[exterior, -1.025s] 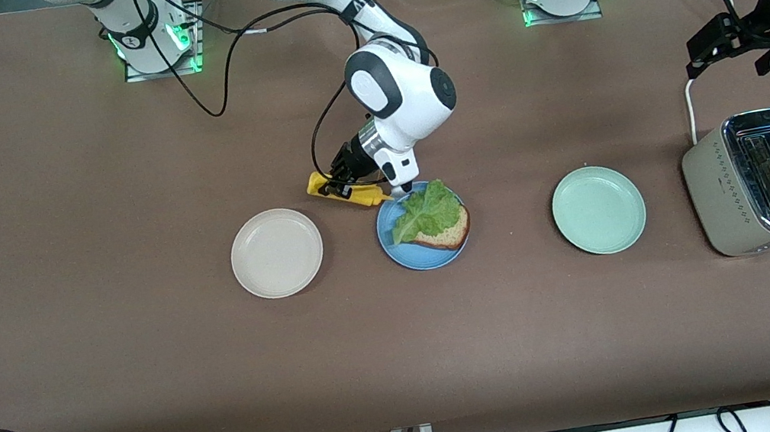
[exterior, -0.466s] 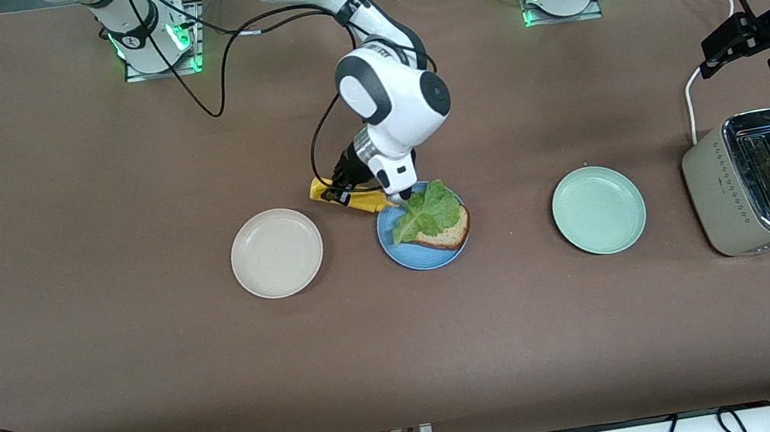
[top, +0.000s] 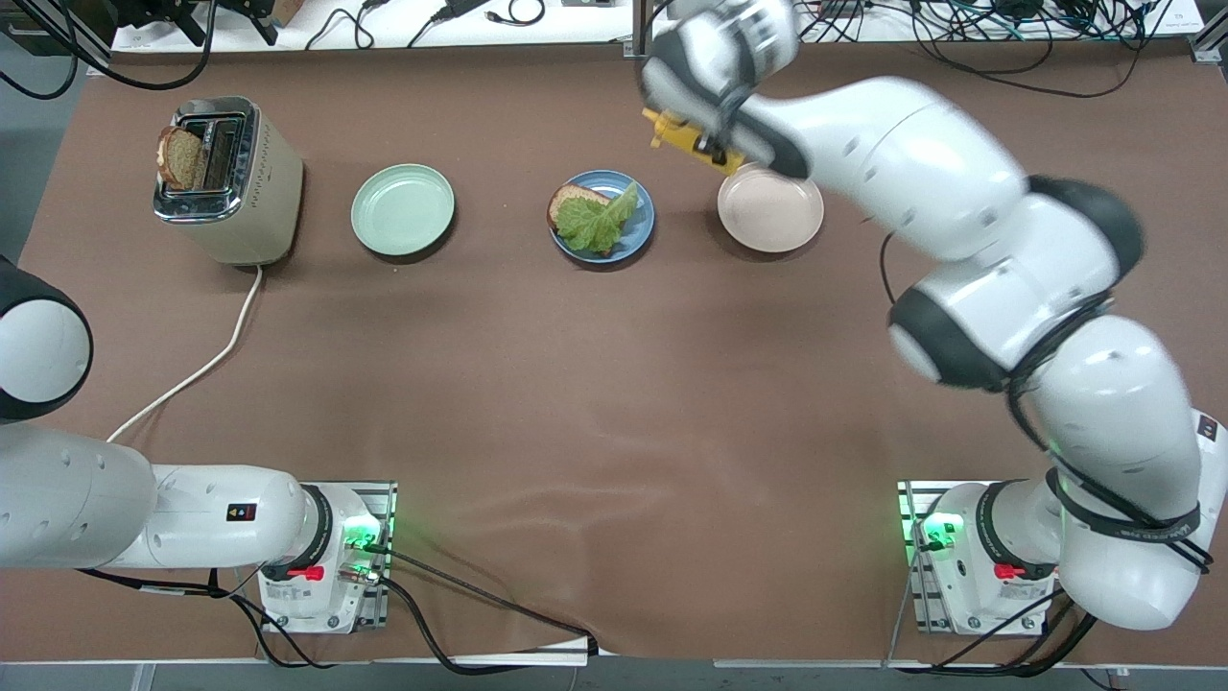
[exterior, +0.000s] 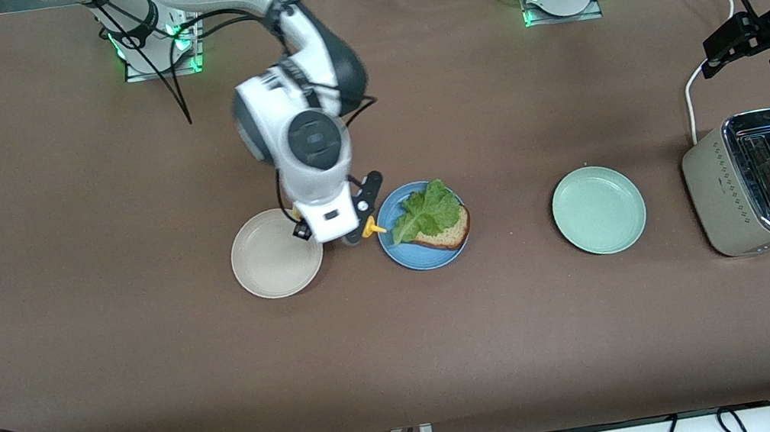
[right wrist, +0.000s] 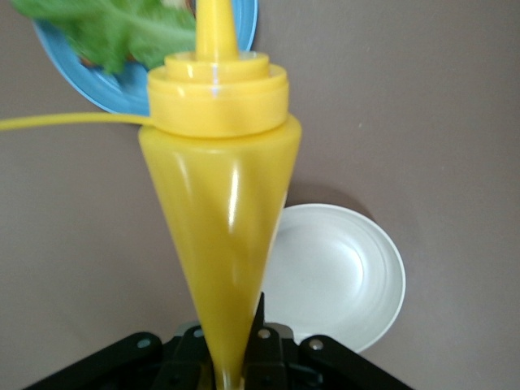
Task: Make sandwich in blue plate with both arms
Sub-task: 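Carry the yellow bottle back beside the white plate and lower it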
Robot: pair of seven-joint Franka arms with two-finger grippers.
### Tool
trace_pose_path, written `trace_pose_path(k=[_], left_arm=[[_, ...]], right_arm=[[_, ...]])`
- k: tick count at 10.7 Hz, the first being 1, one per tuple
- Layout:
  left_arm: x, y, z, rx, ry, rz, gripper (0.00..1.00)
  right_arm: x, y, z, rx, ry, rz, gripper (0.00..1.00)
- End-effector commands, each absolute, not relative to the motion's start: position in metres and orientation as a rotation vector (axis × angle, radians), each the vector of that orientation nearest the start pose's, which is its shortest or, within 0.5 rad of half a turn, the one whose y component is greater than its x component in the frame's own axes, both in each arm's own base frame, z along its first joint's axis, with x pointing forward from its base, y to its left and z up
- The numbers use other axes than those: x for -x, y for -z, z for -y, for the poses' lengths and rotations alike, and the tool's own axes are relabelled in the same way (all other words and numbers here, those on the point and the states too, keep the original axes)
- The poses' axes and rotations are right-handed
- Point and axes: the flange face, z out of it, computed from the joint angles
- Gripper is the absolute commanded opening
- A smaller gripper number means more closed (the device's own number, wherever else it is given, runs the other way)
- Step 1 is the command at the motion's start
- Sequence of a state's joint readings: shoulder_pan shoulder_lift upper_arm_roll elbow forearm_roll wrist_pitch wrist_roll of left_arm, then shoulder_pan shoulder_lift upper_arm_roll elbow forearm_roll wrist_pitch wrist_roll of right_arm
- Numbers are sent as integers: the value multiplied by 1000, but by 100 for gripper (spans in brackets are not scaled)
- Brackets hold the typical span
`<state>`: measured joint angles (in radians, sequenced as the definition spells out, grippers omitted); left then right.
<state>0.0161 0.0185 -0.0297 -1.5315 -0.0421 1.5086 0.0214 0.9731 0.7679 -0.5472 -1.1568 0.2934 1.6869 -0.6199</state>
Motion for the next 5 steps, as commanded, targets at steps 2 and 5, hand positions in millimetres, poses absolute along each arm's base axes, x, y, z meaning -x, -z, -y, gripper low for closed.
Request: trace_pose_path(k=[2, 5], left_arm=[[-553, -634, 12, 3190, -58, -85, 100], [-553, -634, 12, 3192, -58, -85, 100]], right_arm=[[-624, -413, -302, 2371, -22, 1556, 0], [-645, -414, -213, 2196, 78, 1577, 0]])
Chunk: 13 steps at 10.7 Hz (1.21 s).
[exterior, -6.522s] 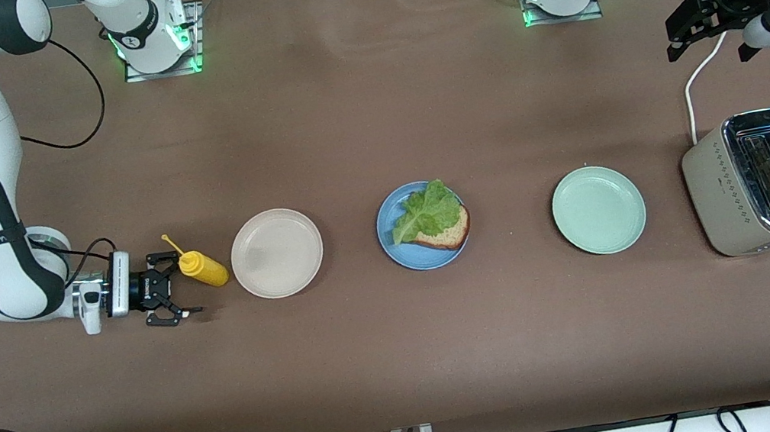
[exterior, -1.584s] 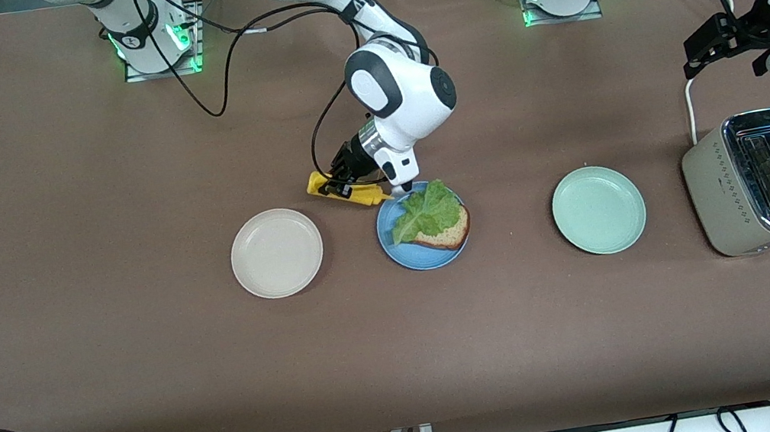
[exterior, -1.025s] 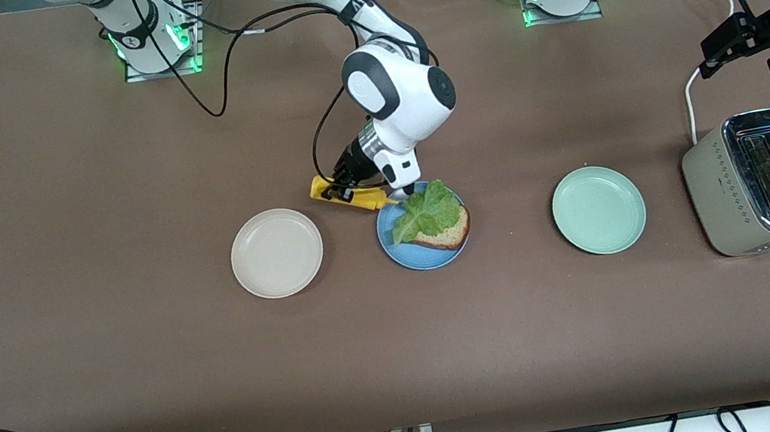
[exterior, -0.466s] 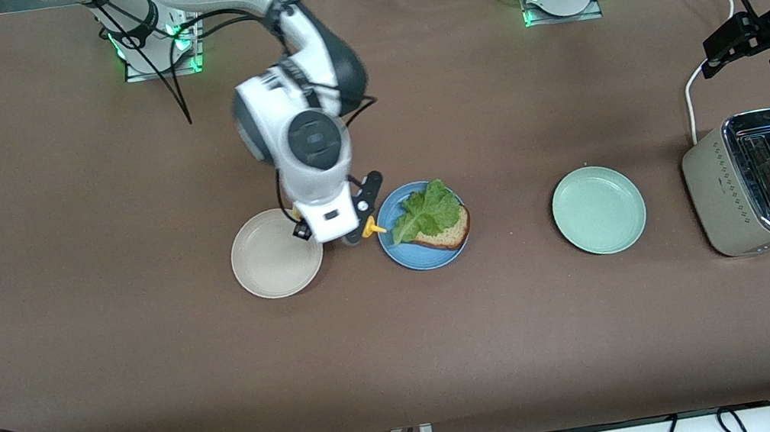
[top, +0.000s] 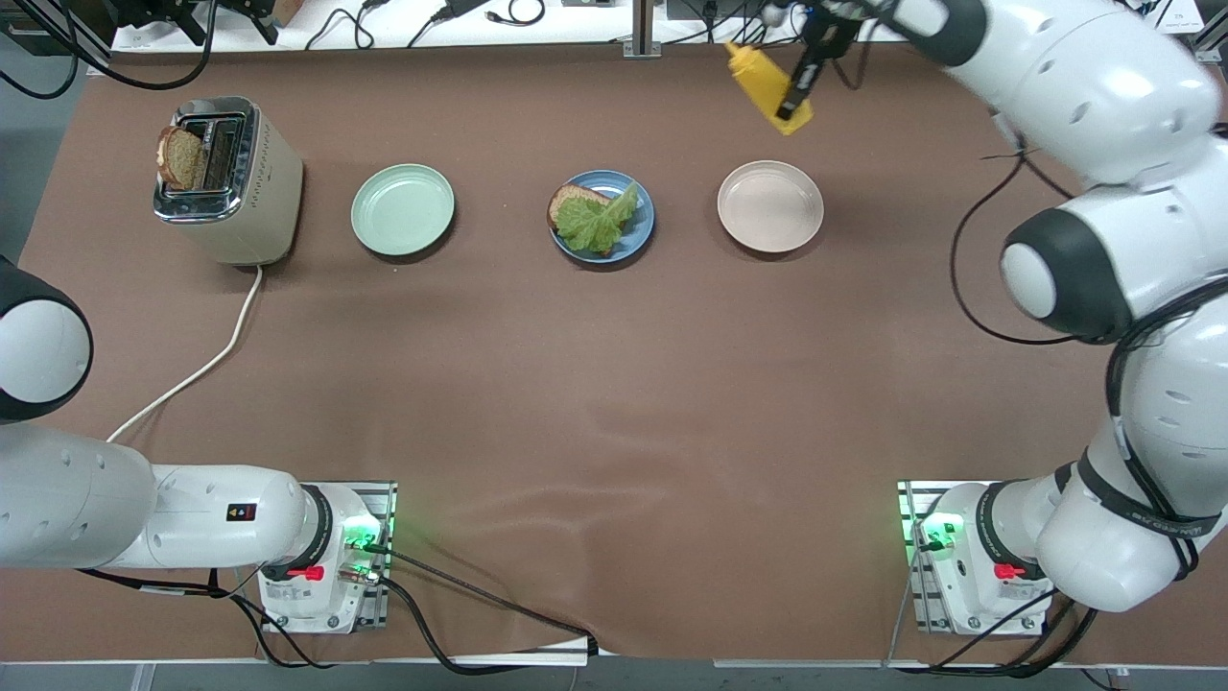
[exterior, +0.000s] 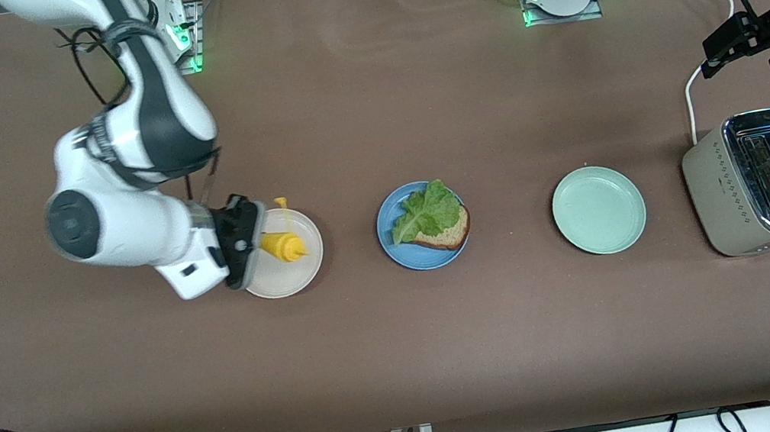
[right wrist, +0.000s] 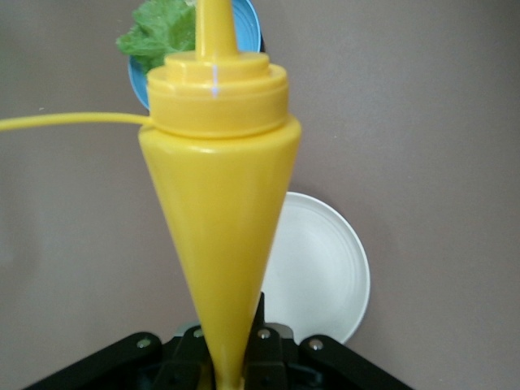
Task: Make sandwich in blue plate with both arms
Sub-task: 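Carry the yellow bottle back beside the white plate and lower it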
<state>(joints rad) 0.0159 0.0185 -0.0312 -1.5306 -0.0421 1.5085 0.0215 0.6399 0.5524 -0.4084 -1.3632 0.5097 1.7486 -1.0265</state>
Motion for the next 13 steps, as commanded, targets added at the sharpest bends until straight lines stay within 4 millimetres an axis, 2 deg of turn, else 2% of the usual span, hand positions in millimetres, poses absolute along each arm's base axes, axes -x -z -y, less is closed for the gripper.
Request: trace_pose_path(k=[1, 2, 5, 6, 7, 8, 13], left_arm=[[-553, -634, 11, 3192, -58, -83, 100], [-553, -634, 10, 3190, -58, -80, 100], [-552, -635, 11, 3192, -55, -80, 100], [-553, -634, 11, 3192, -58, -80, 100], [-553, -634, 11, 3192, -58, -80, 100], [-553, -634, 11, 3192, -58, -80, 100], [-552, -635, 11, 3192, -55, -83, 100]], right_arm=[[-652, -411, -186, 2130, 126, 1579, 0], [-661, -398, -149, 2087, 154, 1592, 0], [-679, -309, -45, 1834, 352, 1585, 0], [-681, -288, -31, 1765, 427, 1601, 0], [-681, -282, -23, 1738, 458, 1617, 0], [-681, -278, -21, 1702, 504, 1617, 0], [-680, -203, -1, 1530, 708, 1625, 0]])
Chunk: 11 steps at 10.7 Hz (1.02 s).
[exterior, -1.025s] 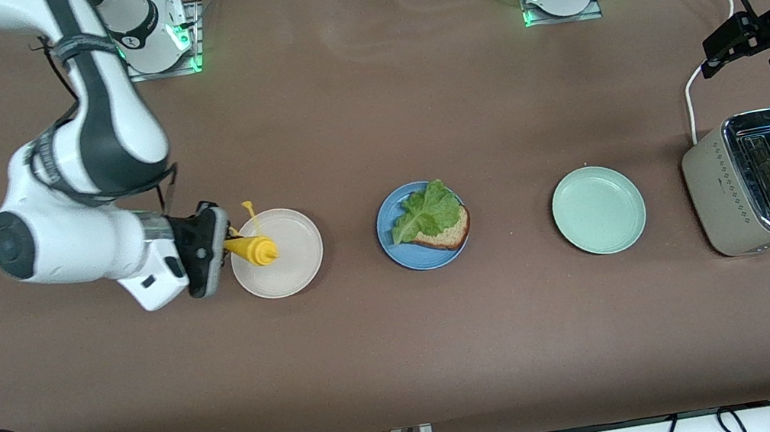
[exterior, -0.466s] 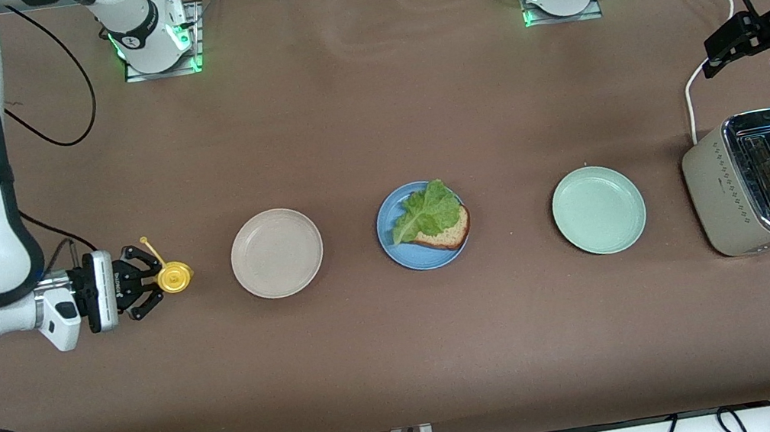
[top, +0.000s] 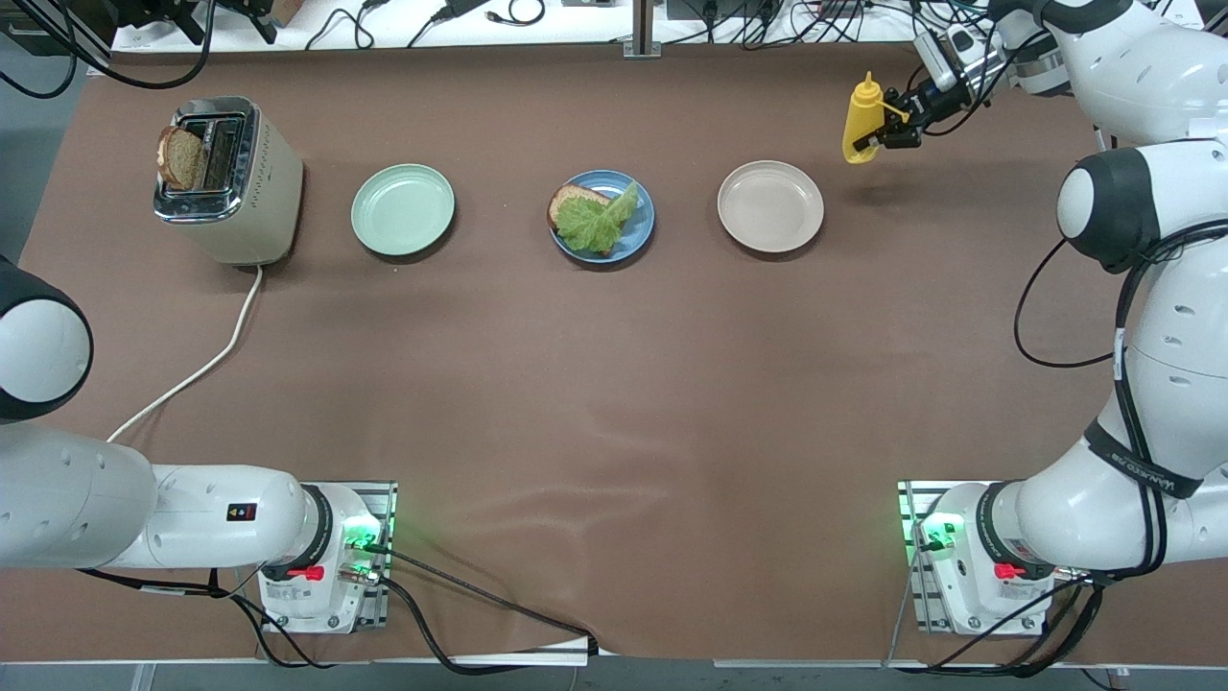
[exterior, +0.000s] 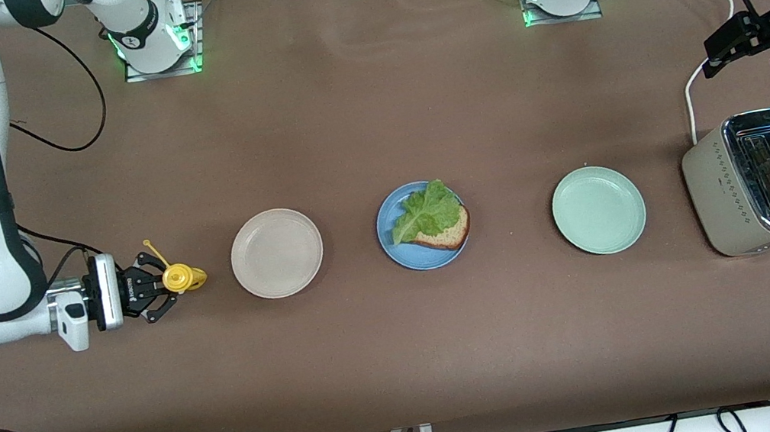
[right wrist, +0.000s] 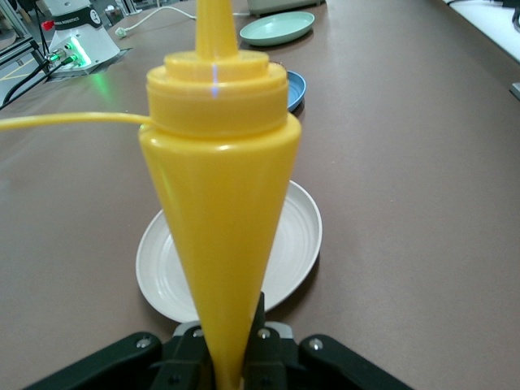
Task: Make sandwich in blue plate with both arms
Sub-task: 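Carry the yellow bottle back beside the white plate and lower it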
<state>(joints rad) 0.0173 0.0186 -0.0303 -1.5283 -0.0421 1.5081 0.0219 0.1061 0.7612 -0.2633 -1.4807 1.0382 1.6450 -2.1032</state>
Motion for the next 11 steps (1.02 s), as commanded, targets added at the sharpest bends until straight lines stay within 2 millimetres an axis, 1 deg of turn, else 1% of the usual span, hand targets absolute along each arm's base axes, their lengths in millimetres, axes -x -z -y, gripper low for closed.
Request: trace_pose_path(k=[1, 3, 4, 6, 8, 10, 11], left_arm=[[-552, -635, 10, 3192, -55, -78, 100], [-552, -635, 10, 3192, -55, -80, 100], [-552, -635, 10, 3192, -55, -78, 100], [-552, -635, 10, 3192, -55, -78, 100], [-552, -636, 10, 3192, -53, -78, 100], [-552, -636, 10, 3192, -53, -78, 100], [-552, -637, 9, 3192, -50, -76, 100]], right_arm=[[-678, -188, 1, 1495, 737, 1645, 0], [-673, -159, 7, 1448, 793, 1663, 0], [-670, -151, 14, 1433, 803, 1669, 0], [-665, -135, 21, 1404, 820, 1689, 0], [-662, -126, 26, 1394, 828, 1698, 0], [-661, -122, 27, 1396, 823, 1690, 20], [-661, -120, 27, 1400, 820, 1687, 37]])
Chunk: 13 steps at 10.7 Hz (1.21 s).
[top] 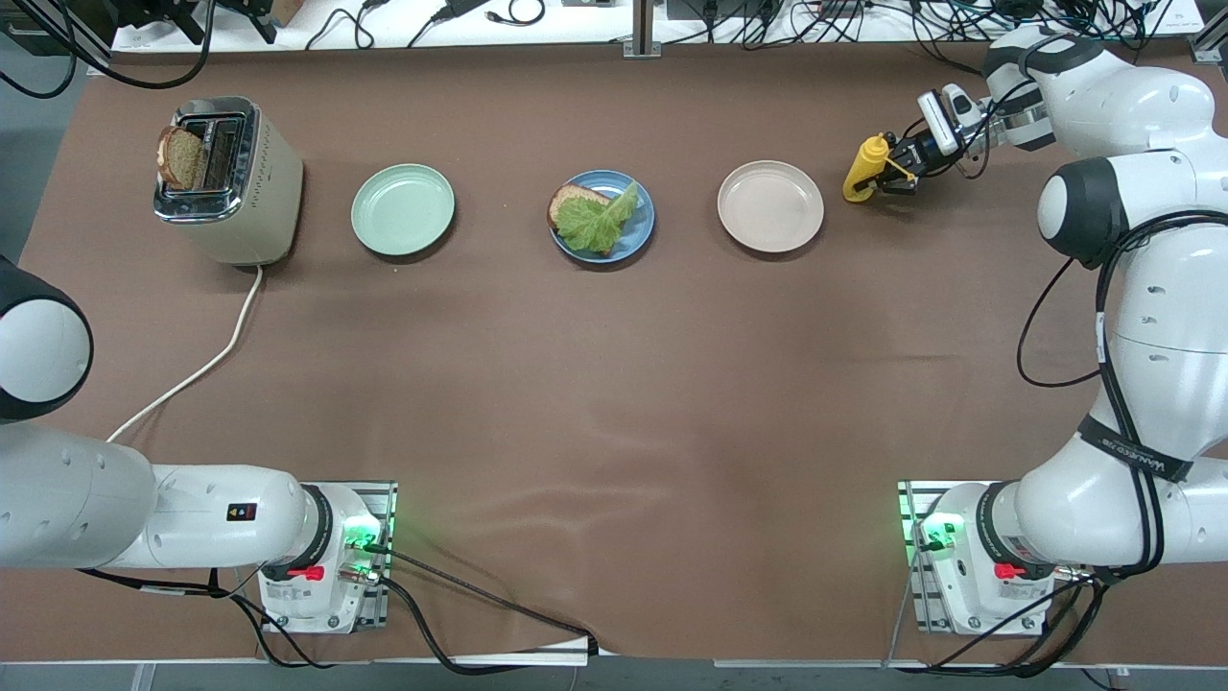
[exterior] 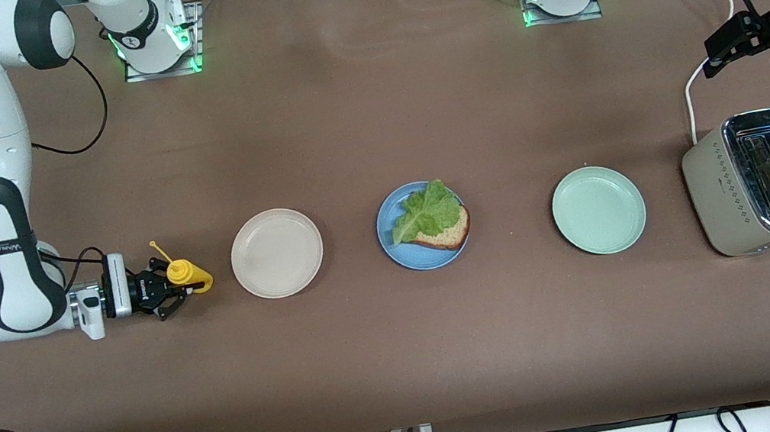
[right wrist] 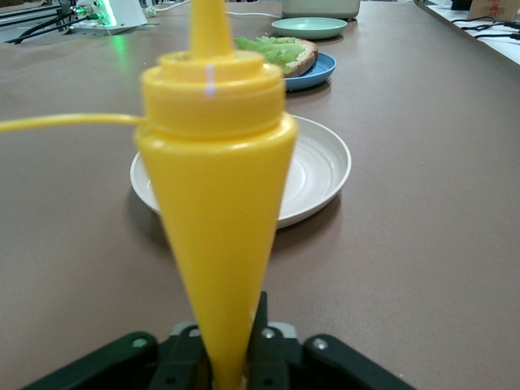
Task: Make sandwich in blue plate with both arms
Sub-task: 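Open the right gripper to release the yellow bottle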
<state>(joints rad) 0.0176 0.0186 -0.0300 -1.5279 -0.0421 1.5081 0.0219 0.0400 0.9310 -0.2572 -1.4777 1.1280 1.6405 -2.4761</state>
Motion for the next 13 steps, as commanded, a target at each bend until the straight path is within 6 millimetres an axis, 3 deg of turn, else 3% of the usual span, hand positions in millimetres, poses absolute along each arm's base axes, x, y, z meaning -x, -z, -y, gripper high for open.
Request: trace_pose_path(k=[1, 2, 5, 6, 9, 13], left_arm=[[-552, -637, 9, 3192, -50, -76, 100], [-551, -636, 8, 3192, -52, -76, 100], [-550, -639, 7, 3192, -48, -66, 100], [-549, -639, 7, 3192, -55, -69, 100], [-549, -638, 7, 3192, -67, -69, 100], [-549, -638, 7, 3193, -67, -69, 100]], right_arm=[[-661, -120, 27, 1402, 819, 1685, 74], [-661, -120, 27, 1402, 818, 1685, 100], [-660, -123, 39, 1427, 805, 1683, 100], [-660, -129, 59, 1459, 781, 1708, 100], [-657, -175, 111, 1562, 594, 1815, 100], [-660, -263, 130, 1873, 309, 1712, 100]])
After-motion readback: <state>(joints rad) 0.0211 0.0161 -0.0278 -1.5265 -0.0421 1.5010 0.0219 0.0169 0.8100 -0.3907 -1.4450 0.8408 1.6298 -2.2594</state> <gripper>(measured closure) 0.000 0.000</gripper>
